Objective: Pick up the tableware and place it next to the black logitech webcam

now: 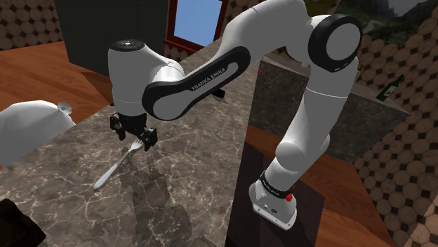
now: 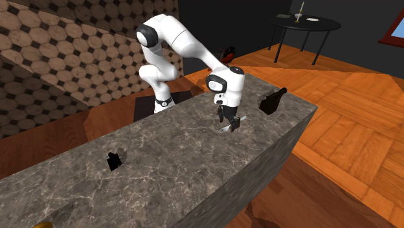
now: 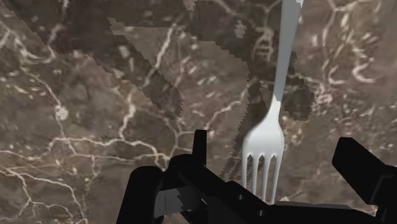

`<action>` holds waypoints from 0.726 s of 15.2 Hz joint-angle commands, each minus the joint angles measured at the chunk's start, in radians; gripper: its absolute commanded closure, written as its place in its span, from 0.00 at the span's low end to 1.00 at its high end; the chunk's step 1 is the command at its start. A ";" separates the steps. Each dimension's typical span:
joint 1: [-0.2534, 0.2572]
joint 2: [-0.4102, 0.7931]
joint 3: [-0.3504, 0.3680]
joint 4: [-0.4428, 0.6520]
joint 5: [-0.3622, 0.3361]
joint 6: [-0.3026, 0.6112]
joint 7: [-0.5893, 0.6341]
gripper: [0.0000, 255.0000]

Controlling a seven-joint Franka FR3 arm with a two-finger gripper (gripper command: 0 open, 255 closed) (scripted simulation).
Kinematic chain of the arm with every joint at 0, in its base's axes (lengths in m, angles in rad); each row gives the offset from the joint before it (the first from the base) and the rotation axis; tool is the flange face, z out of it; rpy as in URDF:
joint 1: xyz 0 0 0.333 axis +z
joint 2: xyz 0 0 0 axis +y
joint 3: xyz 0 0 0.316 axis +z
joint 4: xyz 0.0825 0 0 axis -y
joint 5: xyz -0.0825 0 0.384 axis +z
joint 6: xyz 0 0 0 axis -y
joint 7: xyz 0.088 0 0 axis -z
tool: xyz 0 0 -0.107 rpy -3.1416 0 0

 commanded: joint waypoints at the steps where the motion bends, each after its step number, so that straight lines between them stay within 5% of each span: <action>1: 0.008 0.018 -0.010 -0.005 -0.021 0.016 0.014 0.00; 8: 0.008 0.018 -0.010 -0.005 -0.021 0.015 0.014 0.00; 9: 0.008 0.018 -0.010 -0.005 -0.021 0.015 0.014 1.00; 11: 0.008 0.018 -0.010 -0.005 -0.021 0.015 0.014 1.00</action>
